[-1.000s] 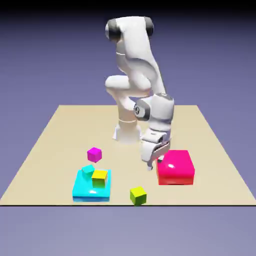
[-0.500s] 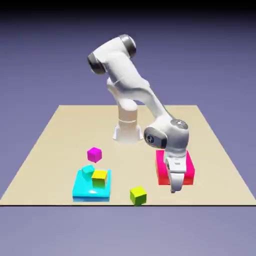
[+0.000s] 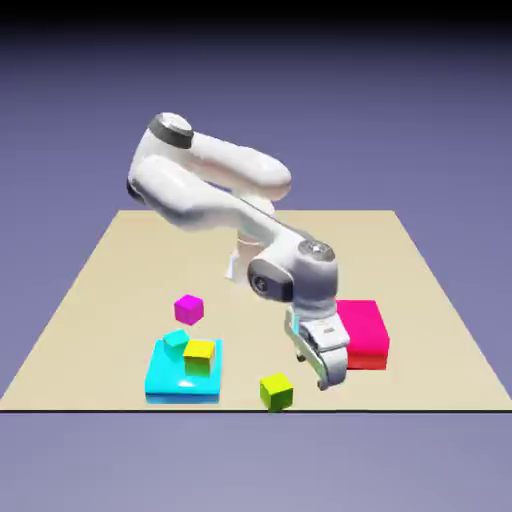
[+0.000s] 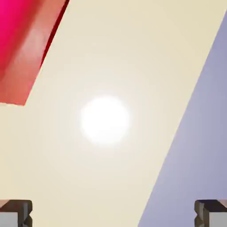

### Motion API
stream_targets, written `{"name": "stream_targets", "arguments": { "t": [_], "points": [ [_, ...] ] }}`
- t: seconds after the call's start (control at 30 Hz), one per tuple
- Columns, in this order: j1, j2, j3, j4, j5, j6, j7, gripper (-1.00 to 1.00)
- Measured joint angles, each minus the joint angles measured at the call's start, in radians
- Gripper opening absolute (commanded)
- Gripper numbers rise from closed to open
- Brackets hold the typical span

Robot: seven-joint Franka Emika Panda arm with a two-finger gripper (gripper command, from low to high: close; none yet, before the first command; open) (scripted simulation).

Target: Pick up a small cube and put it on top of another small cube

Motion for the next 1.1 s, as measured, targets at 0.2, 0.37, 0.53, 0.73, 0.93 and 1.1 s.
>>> {"name": "stream_targets", "arguments": {
  "t": [0.2, 0.37, 0.53, 0.73, 0.93, 1.1],
  "points": [
    [-0.053, 0.071, -0.034, 0.023, -0.097, -0.019, -0.025, 0.0],
    [-0.04, 0.087, -0.068, 0.033, -0.125, -0.001, -0.02, -1.0],
    [-0.122, -0.038, 0.046, -0.011, 0.042, -0.023, -0.089, -1.0],
    [-0.24, -0.255, 0.07, -0.049, 0.258, 0.083, -0.236, -1.0],
    [-0.358, -0.473, 0.094, -0.086, 0.473, 0.189, -0.383, -1.0],
    [-0.457, -0.654, 0.114, -0.118, 0.653, 0.277, -0.506, -1.0]
  ]
}}
